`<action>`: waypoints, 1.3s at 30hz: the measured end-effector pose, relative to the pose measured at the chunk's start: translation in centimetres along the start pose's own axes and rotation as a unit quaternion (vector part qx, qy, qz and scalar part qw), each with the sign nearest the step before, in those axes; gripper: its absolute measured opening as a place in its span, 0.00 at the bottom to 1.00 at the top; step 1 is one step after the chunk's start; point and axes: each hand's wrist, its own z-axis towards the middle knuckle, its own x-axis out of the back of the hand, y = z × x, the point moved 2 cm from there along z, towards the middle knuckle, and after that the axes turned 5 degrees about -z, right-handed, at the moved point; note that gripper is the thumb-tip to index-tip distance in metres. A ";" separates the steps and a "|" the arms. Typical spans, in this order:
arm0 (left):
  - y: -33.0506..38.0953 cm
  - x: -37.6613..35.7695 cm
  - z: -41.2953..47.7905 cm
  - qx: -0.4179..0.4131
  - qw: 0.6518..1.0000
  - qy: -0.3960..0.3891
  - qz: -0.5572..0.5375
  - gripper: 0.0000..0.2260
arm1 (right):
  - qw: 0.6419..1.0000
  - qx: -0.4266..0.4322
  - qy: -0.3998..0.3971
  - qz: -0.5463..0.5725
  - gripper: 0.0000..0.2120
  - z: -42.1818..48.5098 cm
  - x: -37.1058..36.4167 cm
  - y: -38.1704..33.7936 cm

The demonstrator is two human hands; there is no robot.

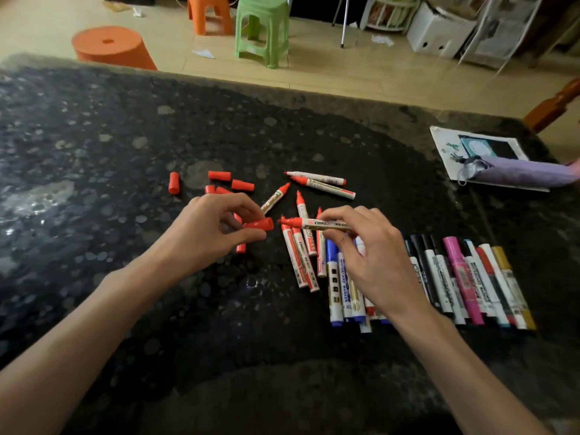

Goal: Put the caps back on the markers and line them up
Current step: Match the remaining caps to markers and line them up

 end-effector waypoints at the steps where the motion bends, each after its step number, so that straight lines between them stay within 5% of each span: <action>1: 0.1 -0.2 0.2 -0.002 1.000 -0.001 0.003 0.08 | 1.000 0.004 0.002 -0.005 0.09 0.0 0.1 0.1; 25: 3.0 -3.0 0.7 -0.069 0.996 0.047 -0.019 0.07 | 0.999 0.003 0.031 0.026 0.13 -0.3 -1.0 -0.7; 33: 2.7 -4.3 0.9 -0.080 0.997 -0.002 -0.021 0.11 | 0.997 -0.022 -0.068 0.014 0.07 -0.3 -0.4 -0.9; 36: 2.8 -4.6 1.1 -0.068 0.997 -0.001 -0.046 0.24 | 0.994 -0.092 -0.060 -0.021 0.07 -0.1 0.9 0.2; 39: 2.5 -3.6 1.8 -0.046 0.996 0.062 -0.040 0.21 | 0.975 -0.214 -0.055 -0.033 0.07 -0.3 2.9 2.5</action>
